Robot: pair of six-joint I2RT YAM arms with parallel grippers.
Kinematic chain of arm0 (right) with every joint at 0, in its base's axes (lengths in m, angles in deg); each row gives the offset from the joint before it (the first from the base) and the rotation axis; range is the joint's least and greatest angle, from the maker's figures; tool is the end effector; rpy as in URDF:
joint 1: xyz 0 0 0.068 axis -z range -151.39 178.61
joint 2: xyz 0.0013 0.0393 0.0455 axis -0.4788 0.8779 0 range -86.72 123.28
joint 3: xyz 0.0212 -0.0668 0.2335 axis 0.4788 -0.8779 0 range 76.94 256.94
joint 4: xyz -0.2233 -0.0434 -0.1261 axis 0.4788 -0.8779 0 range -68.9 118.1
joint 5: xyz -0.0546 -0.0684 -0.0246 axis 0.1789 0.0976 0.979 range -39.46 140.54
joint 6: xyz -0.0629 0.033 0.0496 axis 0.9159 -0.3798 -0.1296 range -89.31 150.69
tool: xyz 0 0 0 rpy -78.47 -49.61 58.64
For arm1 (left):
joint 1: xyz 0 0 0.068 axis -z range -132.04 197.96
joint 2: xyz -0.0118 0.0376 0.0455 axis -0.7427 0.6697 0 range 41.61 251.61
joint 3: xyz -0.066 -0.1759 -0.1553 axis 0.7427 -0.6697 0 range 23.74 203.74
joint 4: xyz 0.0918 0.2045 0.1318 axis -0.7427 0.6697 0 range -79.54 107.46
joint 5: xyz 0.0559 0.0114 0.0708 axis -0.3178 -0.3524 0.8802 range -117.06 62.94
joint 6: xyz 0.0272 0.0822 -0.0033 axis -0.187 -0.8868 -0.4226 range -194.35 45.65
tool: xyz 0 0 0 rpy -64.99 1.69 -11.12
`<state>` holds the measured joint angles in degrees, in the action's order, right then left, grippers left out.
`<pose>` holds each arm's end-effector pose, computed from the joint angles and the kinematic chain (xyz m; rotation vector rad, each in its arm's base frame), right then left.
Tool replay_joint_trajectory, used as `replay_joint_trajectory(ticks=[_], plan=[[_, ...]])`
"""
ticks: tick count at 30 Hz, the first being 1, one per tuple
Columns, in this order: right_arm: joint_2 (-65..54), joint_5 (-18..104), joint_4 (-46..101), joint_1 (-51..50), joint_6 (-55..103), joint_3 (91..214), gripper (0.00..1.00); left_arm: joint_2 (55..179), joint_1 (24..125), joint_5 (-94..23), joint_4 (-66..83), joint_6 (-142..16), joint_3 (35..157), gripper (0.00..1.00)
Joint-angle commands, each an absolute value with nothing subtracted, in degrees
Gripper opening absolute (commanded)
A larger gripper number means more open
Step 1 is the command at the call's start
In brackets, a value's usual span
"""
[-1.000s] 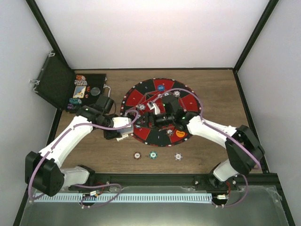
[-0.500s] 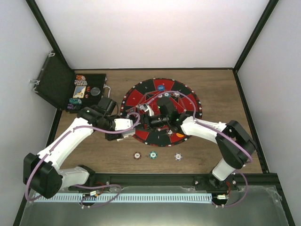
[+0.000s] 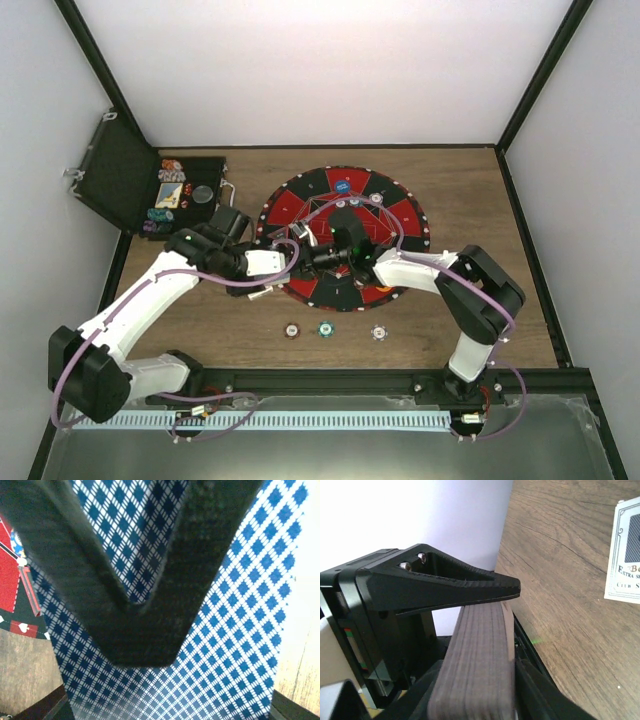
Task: Distribute texas hold em gaming equipment
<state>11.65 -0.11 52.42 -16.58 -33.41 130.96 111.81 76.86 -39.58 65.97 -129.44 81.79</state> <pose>0.2295 0.3150 0.1756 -0.3745 2.3999 1.9476 0.2091 -0.1344 0.2033 1.8560 1.9741 -0.1681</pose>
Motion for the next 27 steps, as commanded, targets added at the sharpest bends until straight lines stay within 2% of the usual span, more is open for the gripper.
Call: replay_joint_trajectory(ticks=[1,3,5,7,10,18,27], plan=[[12.84,-3.37,62.51,-17.10,-38.71,130.81,0.31,109.88,77.24,-41.15,62.31,-128.82,82.70,0.29],[12.95,-3.68,64.78,-17.11,-40.33,129.93,0.24,108.70,77.25,-41.56,60.45,-128.29,82.06,0.58],[12.73,-3.85,66.39,-17.18,-41.30,129.20,0.17,106.49,77.23,-42.74,57.97,-127.79,81.12,0.78],[12.33,-3.79,66.43,-17.18,-41.47,128.95,0.15,105.16,77.23,-44.79,56.96,-127.32,80.27,0.89],[11.63,-3.56,66.70,-17.18,-41.60,128.59,0.14,105.80,77.13,-48.99,58.20,-124.86,81.30,0.99],[10.48,-3.51,69.54,-17.25,-43.67,127.66,0.13,105.71,77.09,-54.07,59.79,-126.23,80.53,1.00],[9.79,-3.36,69.79,-17.88,-43.79,127.60,0.13,105.68,75.30,-53.96,59.42,-127.44,78.75,0.85]])
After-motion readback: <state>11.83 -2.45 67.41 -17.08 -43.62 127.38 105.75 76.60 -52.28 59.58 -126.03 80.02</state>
